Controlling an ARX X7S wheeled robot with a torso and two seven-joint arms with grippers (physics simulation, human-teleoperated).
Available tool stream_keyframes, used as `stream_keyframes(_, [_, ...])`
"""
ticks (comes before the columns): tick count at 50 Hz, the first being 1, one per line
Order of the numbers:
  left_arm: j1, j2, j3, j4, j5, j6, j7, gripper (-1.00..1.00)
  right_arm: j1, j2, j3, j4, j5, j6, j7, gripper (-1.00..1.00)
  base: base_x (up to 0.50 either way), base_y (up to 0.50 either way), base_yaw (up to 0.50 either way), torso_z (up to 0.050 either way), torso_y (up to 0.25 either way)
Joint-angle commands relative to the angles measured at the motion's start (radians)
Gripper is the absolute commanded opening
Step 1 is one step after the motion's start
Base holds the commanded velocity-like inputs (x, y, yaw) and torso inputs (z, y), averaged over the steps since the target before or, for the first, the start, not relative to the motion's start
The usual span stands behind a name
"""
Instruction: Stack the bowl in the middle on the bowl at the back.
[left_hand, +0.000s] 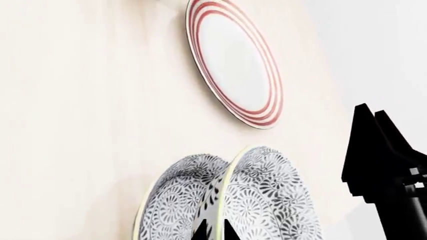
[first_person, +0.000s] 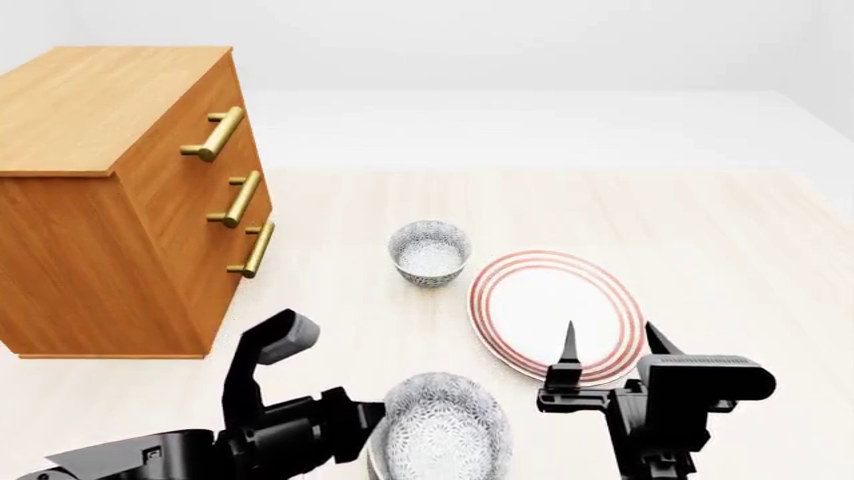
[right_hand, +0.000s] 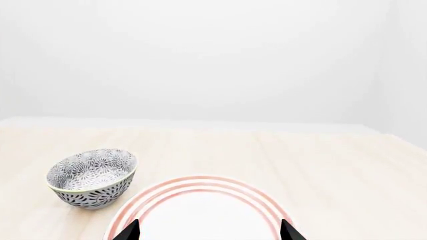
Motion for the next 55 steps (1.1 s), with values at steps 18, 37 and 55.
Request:
stream_keyframes(18, [0.001,-0.015,0.002,0.018,-0.023,0.044,0.027,1.0,0.006,0.004,-0.009,0.01,0.005,-0.005,0.005,1.0,0.0,0.0,0.0,0.0,0.0])
stream_keyframes(37, [-0.021,-0.028,-0.015,0.073,-0.01,0.074,0.077,1.0,-0.003,0.017,-0.008,-0.015,0.012,0.004,0.014,1.0,0.0,0.0,0.0,0.0,0.0])
stream_keyframes(55, [-0.073,0.013,-0.093,0.239,0.377,0.328,0.303,1.0,0.025,0.057,-0.019,-0.164,-0.005,0.118,0.062,1.0,0.0,0.0,0.0,0.0,0.001])
